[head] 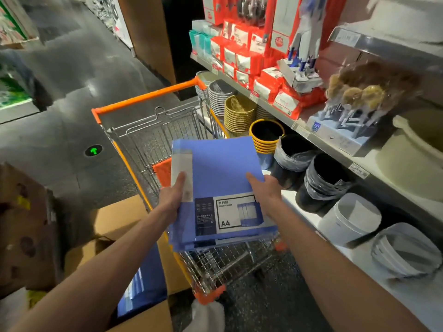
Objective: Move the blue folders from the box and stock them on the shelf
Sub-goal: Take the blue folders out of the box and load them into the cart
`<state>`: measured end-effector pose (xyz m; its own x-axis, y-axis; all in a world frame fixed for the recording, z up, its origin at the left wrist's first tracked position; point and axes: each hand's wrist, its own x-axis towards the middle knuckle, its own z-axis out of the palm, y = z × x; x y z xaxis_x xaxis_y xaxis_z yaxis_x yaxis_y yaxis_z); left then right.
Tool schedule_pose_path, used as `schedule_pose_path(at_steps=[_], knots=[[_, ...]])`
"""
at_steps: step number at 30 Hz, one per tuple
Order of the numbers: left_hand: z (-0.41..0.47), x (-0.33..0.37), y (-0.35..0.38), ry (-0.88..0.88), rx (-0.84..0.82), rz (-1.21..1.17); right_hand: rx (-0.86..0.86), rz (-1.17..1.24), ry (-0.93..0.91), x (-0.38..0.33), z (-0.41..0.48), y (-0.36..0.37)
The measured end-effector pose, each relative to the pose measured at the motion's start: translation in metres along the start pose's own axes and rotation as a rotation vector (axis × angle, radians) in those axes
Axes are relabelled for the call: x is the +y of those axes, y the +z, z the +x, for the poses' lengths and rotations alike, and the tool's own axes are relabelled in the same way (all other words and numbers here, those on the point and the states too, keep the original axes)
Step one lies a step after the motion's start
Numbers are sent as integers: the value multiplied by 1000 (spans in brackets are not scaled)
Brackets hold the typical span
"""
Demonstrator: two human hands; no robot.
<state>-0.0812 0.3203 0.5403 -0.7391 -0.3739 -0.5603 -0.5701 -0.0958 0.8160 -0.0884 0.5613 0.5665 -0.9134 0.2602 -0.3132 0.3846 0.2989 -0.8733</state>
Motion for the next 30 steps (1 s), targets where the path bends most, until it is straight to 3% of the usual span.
schedule_pose_path(at_steps=[6, 13, 21, 30], knots=[[81, -13, 5, -42, 79, 32, -54, -312, 9, -2, 60, 48], [169, -45, 25, -99, 158, 364, -151, -512, 56, 5, 121, 103], [237, -99, 61, -257, 166, 374, -324, -543, 276, 54, 171, 145], [291, -143, 99, -323, 107, 373, -328, -561, 411, 119, 206, 178]])
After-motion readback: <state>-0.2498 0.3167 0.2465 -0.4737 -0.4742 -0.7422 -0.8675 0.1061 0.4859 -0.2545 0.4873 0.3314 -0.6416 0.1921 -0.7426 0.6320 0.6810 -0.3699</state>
